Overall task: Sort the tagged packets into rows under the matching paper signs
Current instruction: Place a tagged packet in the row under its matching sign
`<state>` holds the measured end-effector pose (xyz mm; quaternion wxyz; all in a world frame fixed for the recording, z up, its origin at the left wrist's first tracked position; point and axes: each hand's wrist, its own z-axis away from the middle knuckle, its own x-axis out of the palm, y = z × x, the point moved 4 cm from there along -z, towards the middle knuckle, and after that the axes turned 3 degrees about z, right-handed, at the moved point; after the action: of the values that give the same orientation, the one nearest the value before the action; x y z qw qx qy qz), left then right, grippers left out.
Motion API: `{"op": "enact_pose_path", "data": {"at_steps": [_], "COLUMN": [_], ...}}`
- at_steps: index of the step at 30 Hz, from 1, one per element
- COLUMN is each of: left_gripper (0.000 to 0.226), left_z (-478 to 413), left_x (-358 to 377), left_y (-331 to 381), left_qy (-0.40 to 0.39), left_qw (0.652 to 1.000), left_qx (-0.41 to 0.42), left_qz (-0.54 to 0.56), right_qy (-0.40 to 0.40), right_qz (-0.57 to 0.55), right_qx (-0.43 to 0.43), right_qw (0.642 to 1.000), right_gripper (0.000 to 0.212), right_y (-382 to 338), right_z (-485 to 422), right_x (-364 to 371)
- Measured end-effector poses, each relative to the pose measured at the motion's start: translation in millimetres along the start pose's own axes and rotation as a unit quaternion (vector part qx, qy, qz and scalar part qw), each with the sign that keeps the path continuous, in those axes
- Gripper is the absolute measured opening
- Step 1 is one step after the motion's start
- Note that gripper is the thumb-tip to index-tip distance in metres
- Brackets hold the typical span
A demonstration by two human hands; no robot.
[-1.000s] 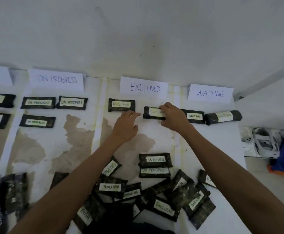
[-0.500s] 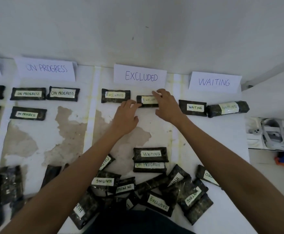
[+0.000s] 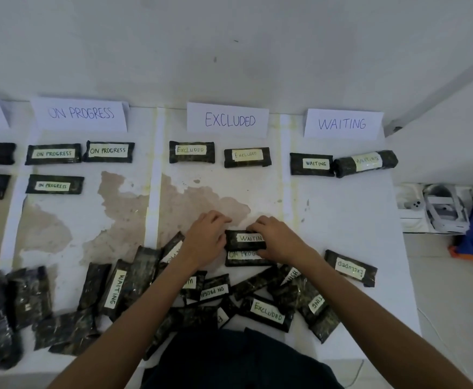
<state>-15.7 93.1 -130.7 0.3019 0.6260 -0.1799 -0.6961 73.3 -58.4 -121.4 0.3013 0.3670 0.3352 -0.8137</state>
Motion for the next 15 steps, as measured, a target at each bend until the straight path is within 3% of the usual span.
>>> {"op": "enact_pose_path", "data": {"at_steps": [6, 15], "left_gripper": [0.036, 0.043], "left_z": [-10, -71], "left_x": [-5, 17], "left_y": [17, 59], "left_qy": [0.013, -0.046], "left_qw": [1.0, 0.998], "left_qx": [0.018, 0.022], "left_qz": [0.009, 0.029], "right_qy": [0.058, 0.138], "right_qz": [0.0, 0.027], "right_qx": [0.016, 0.156], "right_qw": [0.998, 0.978], "right_gripper": [0.058, 0.05], "right_y": [15, 118], "right_z": [2, 21], "right_x": [-21, -65]}}
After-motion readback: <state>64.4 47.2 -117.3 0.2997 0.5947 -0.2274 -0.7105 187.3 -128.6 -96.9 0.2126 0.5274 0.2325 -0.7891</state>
